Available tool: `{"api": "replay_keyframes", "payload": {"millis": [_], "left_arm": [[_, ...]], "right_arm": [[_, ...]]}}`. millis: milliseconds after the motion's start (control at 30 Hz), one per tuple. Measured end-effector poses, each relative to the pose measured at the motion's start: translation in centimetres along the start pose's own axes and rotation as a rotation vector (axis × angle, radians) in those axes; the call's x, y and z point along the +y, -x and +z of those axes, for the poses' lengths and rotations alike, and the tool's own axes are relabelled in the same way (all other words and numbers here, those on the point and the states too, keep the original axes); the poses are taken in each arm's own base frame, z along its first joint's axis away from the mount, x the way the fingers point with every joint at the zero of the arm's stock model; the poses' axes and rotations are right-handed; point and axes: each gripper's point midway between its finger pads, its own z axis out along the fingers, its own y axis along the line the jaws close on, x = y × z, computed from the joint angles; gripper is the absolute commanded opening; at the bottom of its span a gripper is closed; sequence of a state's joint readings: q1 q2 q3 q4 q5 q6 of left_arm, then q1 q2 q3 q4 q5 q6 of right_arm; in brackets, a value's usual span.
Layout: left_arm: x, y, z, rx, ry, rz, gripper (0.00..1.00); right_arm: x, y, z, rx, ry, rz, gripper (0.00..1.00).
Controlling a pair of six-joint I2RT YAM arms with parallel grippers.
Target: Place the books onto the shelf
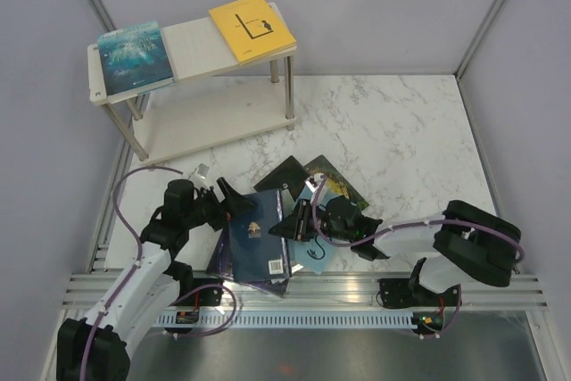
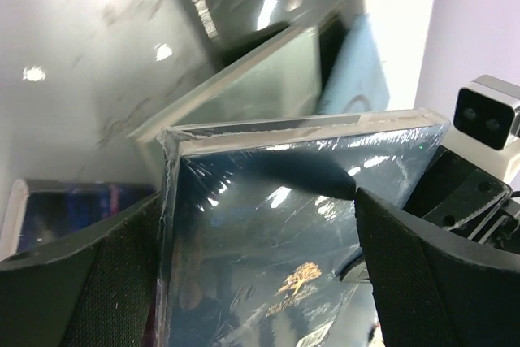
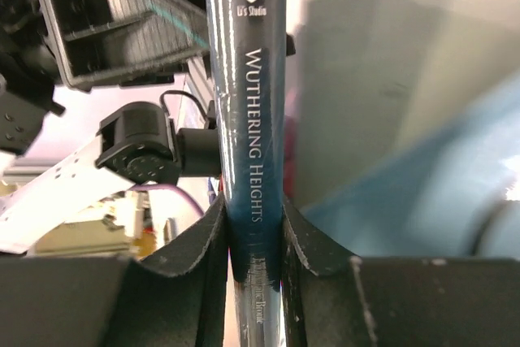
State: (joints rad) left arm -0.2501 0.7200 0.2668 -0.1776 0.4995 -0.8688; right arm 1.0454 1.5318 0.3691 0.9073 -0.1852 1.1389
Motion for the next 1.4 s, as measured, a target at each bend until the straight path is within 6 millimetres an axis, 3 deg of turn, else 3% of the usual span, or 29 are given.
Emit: {"api": "replay_keyframes", "payload": {"millis": [133, 233, 333, 400, 500, 600, 733, 1000, 1100, 1400], "left_arm": [[-3.6, 2.3, -1.6, -0.060, -0.048, 0.070, 0.95], [-6.7, 4.2, -2.8, -0.107, -0.100, 0.121, 0.95], [-9.6, 5.5, -3.9, -0.129, -0.151, 0.162, 0.95], [-11.3, 6.0, -4.5, -0.132, -0.189, 0.188, 0.96], [-14.0, 6.8, -5.3, -0.143, -0.262, 0.236, 0.96], [-15.6, 7.1, -5.6, -0.145, -0.327, 0.275, 0.96], [-16.4, 7.2, -5.1, -0.126, -0.379, 0.300, 0.96], [-14.9, 6.1, -3.2, -0.090, -0.438, 0.293, 0.96], [-14.7, 5.7, -3.0, -0.087, -0.475, 0.278, 0.98], [-16.7, 5.7, -4.1, -0.134, -0.637, 0.290, 0.98]], "right_arm": [[3.2, 2.2, -0.5, -0.032, -0.018, -0.090, 0.00], [5.8, 5.1, -1.5, -0.073, -0.021, -0.140, 0.00], [6.8, 8.3, -3.1, -0.128, -0.045, -0.169, 0.00], [6.0, 11.0, -4.4, -0.186, -0.104, -0.182, 0.00], [3.0, 14.2, -6.4, -0.245, -0.231, -0.169, 0.00], [0.8, 15.9, -7.9, -0.266, -0.332, -0.148, 0.00], [1.7, 17.5, -8.8, -0.269, -0.347, -0.146, 0.00], [7.4, 20.9, -9.7, -0.300, -0.187, -0.146, 0.00], [8.7, 21.2, -9.8, -0.298, -0.126, -0.127, 0.00], [12.2, 21.4, -10.0, -0.280, 0.110, -0.061, 0.00]]}}
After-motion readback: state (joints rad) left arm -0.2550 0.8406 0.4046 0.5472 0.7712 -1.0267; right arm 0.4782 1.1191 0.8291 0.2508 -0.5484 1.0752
